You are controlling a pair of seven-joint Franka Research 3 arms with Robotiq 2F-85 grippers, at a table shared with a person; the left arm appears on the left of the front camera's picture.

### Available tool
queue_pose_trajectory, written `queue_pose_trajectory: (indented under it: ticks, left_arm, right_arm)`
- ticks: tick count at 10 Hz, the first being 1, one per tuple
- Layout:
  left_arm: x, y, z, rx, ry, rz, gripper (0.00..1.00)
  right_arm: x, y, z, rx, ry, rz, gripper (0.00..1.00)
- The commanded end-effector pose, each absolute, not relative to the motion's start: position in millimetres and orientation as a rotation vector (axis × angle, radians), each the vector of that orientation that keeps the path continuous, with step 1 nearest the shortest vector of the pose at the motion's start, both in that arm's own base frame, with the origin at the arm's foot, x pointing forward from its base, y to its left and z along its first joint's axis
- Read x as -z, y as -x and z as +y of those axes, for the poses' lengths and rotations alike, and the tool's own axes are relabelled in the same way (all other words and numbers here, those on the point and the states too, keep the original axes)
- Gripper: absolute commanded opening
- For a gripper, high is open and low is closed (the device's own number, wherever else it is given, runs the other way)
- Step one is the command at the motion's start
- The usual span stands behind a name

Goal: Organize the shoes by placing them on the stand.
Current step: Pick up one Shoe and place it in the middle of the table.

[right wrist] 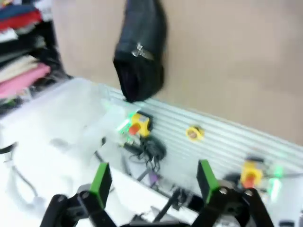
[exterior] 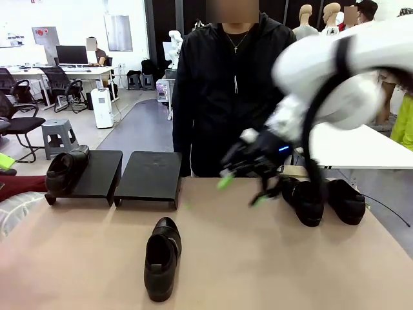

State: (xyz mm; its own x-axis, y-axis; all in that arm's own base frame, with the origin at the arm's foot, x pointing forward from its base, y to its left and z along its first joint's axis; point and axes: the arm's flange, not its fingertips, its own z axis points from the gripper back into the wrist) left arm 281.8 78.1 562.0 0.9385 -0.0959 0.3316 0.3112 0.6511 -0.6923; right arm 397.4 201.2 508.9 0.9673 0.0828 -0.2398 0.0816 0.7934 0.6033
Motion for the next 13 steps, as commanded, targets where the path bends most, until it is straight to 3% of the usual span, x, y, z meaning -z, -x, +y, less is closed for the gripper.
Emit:
queue_pose_trajectory:
  ticks: [1,3,4,5,7,8,9,10,13]
  left_arm:
    - [-562,-280,81,0.260,0.831,-0.277,1.00]
    - [-562,-280,81,0.260,0.831,-0.277,1.00]
    - [-562,-280,81,0.260,0.831,-0.277,1.00]
    - [-562,-280,81,0.260,0.831,-0.277,1.00]
    - [-562,-280,81,0.260,0.831,-0.277,1.00]
    - [-562,-280,81,0.260,0.831,-0.277,1.00]
    - [-562,-280,81,0.260,0.831,-0.277,1.00]
    - [-562,-280,81,0.260,0.831,-0.277,1.00]
    - [-562,-280,81,0.260,0.831,-0.277,1.00]
  right_arm:
    - [-529,-413,90,0.141,-0.794,0.349,1.00]
    - [-535,-391,-12,0.065,-1.009,0.300,1.00]
    - [-523,-372,-50,0.024,-1.015,0.128,1.00]
    - [-507,-356,-72,-0.064,-0.982,0.079,1.00]
    - [-474,-349,-108,-0.317,-0.967,0.246,1.00]
    - [-460,-352,-114,-0.385,-0.867,0.256,1.00]
    - [-452,-357,-106,-0.407,-0.802,0.146,1.00]
    - [-469,-342,-107,-0.265,-0.955,0.210,1.00]
    - [-469,-342,-107,-0.265,-0.955,0.210,1.00]
